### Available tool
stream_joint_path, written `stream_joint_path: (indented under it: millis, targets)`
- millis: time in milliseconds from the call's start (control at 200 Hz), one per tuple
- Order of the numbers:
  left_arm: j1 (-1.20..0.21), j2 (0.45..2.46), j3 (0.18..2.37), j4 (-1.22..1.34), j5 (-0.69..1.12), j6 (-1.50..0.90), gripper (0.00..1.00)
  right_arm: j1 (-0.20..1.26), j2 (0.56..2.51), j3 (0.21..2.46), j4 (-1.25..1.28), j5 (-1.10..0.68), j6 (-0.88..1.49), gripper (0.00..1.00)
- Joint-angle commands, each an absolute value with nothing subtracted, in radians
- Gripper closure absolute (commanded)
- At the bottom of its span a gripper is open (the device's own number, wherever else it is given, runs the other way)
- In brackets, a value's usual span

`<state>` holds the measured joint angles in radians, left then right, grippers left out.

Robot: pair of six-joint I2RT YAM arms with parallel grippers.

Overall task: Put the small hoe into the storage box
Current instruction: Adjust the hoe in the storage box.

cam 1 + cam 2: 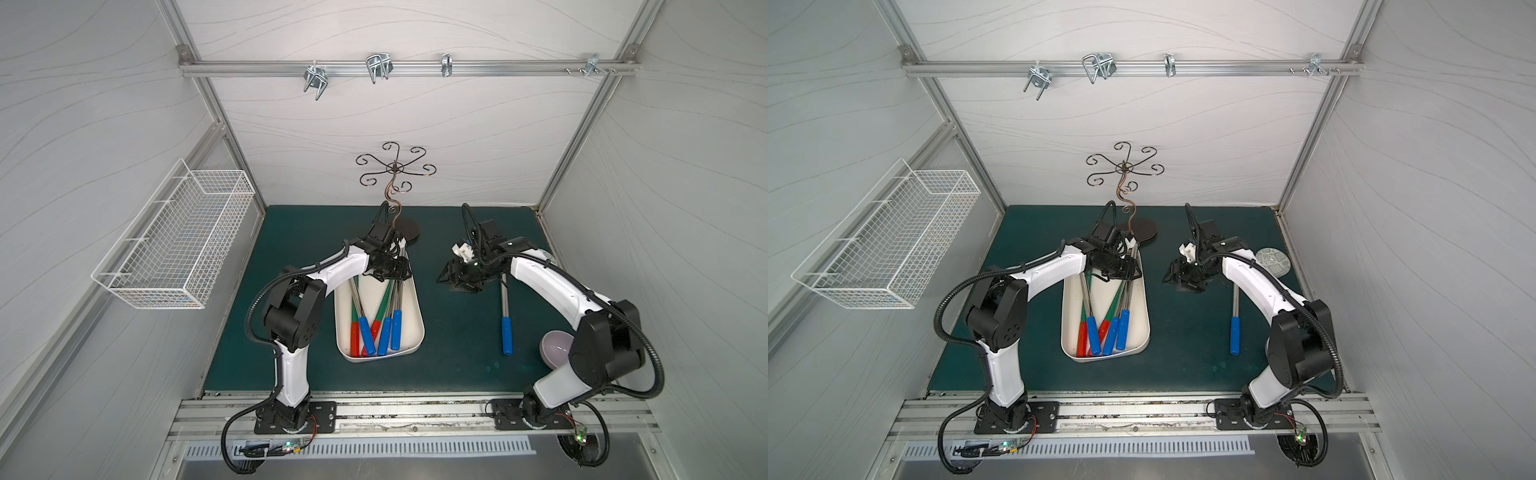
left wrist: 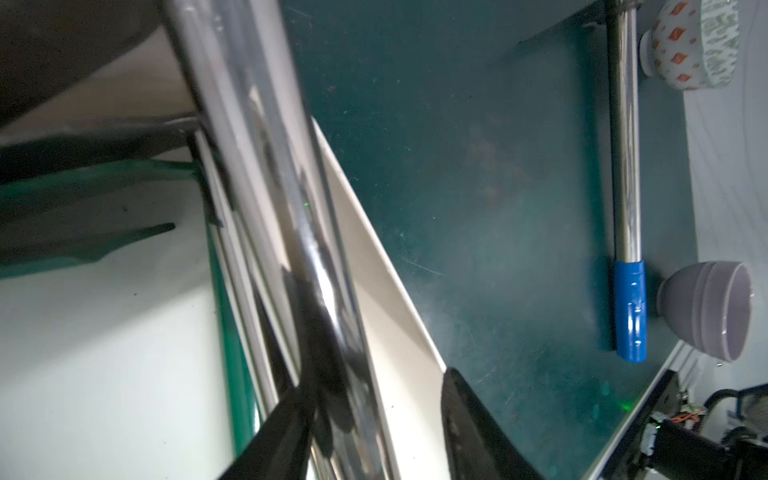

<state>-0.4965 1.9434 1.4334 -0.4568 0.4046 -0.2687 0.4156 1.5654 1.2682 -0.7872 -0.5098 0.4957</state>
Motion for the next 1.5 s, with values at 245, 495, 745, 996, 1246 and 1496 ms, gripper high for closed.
stream_joint_path:
  millis: [245,495,745,996,1246,1496]
  targets:
    - [-0.453,2.019,1.424,-0.264,0.617,-0.394,0.60,0.408,1.538,1.253,-0.805,-0.526,0.463,0.40]
    - [-0.424,1.965,1.371,-0.241,0.619,-0.428,0.89,0.407,1.533,1.242,-0.805,-0.524,0.463,0.40]
    - [-0.420,1.887,1.447,-0.469,0.443,-0.376,1.00,0.407,1.530,1.239,-0.799,-0.526,0.468,0.40]
    - [-0.399,1.974,1.515,-0.555,0.432,-0.388,1.00,0.407,1.531,1.236,-0.802,-0.525,0.466,0.40]
    - [-0.399,2.053,1.561,-0.562,0.462,-0.372,1.00,0.407,1.532,1.233,-0.801,-0.526,0.462,0.40]
    - [-0.406,2.170,1.683,-0.734,0.534,-0.306,1.00,0.407,1.537,1.226,-0.795,-0.526,0.463,0.40]
